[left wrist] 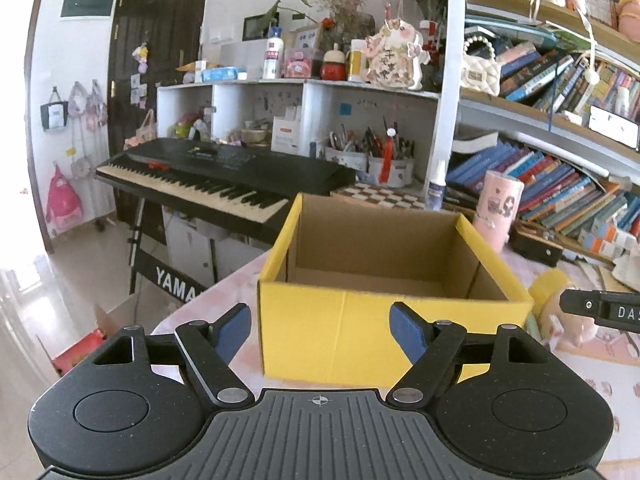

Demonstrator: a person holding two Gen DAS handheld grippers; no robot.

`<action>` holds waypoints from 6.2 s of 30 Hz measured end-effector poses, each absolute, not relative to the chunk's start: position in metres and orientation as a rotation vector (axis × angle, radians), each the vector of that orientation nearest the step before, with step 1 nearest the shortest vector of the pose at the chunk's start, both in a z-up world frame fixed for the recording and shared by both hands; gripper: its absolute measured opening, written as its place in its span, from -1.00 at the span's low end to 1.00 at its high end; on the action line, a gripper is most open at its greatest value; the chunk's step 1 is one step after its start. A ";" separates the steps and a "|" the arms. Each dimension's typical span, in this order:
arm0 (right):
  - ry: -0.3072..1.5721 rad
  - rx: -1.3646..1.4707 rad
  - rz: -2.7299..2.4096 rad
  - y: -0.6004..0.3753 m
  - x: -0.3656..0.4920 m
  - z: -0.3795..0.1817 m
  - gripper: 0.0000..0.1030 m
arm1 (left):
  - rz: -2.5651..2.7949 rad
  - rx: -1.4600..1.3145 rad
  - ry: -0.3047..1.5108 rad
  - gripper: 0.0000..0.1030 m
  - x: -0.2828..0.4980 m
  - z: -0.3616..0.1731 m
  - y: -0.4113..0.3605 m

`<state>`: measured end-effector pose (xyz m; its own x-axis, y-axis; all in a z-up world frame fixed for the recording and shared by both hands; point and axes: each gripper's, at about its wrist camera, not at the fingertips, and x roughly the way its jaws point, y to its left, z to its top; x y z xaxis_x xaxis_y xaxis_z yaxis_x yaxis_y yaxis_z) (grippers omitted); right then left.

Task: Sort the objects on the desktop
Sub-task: 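Withdraw both open tools from the box back toward the plush pig, then lower the left tool onto the purple toy car and close on it, then close the right tool on the pink plush pig and lift it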

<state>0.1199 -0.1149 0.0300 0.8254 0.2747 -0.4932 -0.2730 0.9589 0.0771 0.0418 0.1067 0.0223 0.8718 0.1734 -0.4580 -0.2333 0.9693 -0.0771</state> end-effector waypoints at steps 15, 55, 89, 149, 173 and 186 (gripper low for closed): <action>0.591 -0.037 0.263 -0.105 0.046 0.003 -0.20 | 0.176 -0.127 0.512 0.52 -0.002 0.005 0.102; 0.682 -0.037 0.144 -0.123 -0.016 -0.020 0.05 | -0.045 -0.034 0.601 0.53 -0.030 -0.013 0.058; 0.709 0.009 0.032 -0.224 0.047 -0.023 0.18 | -0.193 0.052 0.632 0.51 0.049 -0.020 -0.048; 0.644 -0.017 0.330 -0.298 0.174 -0.015 0.34 | 0.023 0.023 0.759 -0.21 0.161 -0.055 -0.126; 0.662 -0.257 0.430 -0.222 0.243 -0.043 0.31 | 0.024 -0.018 0.762 -0.21 0.113 -0.039 -0.105; 0.800 0.081 0.446 -0.275 0.235 -0.025 -0.05 | -0.052 -0.031 0.724 -0.21 0.113 -0.030 -0.109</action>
